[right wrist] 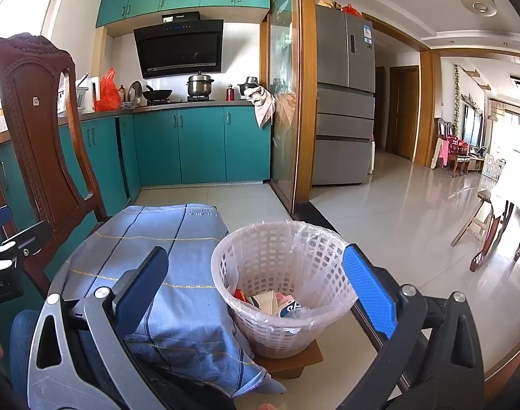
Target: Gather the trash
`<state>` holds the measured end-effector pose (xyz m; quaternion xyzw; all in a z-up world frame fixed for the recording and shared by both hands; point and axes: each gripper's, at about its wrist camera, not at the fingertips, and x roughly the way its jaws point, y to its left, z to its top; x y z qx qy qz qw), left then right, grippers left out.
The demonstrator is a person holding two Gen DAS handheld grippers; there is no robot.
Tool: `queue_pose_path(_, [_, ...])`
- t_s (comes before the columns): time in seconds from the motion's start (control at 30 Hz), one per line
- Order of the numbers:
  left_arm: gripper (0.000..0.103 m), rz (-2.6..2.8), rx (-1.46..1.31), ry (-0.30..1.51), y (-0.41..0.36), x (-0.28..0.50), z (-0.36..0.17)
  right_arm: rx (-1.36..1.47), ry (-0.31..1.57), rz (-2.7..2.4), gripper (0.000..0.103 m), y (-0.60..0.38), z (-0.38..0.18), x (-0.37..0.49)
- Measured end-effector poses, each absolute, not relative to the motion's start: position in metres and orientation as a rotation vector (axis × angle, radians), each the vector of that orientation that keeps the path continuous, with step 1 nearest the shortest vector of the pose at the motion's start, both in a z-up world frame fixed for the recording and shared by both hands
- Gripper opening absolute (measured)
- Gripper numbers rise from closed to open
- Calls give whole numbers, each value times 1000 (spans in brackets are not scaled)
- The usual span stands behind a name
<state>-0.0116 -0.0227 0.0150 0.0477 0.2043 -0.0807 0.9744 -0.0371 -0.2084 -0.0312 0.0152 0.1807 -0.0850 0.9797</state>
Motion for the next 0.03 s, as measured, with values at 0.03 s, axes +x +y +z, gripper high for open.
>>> queue_pose_path(0.03, [100,-162,96,415,-23,-11,14,32,365,-171,100,-209,-31,-37])
